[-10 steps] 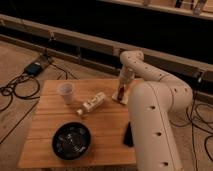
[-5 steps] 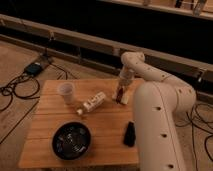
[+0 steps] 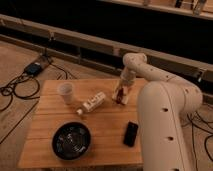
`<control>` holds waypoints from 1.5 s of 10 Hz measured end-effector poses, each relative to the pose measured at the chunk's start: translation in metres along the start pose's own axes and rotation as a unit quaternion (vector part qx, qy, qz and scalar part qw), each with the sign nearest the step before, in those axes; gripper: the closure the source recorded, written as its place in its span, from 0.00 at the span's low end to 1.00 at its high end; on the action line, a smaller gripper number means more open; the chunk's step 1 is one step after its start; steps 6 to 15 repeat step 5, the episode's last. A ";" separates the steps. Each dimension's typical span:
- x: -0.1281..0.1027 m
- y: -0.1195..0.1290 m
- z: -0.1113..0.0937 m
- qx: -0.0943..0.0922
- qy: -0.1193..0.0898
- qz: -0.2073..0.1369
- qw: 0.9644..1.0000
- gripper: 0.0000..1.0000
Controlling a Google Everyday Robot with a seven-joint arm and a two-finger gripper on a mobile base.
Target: Place the pepper on the white sponge
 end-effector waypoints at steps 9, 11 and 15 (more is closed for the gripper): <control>-0.001 -0.003 -0.005 0.016 -0.010 0.003 1.000 0.20; -0.001 -0.003 -0.005 0.016 -0.010 0.003 1.000 0.20; -0.001 -0.003 -0.005 0.016 -0.010 0.003 1.000 0.20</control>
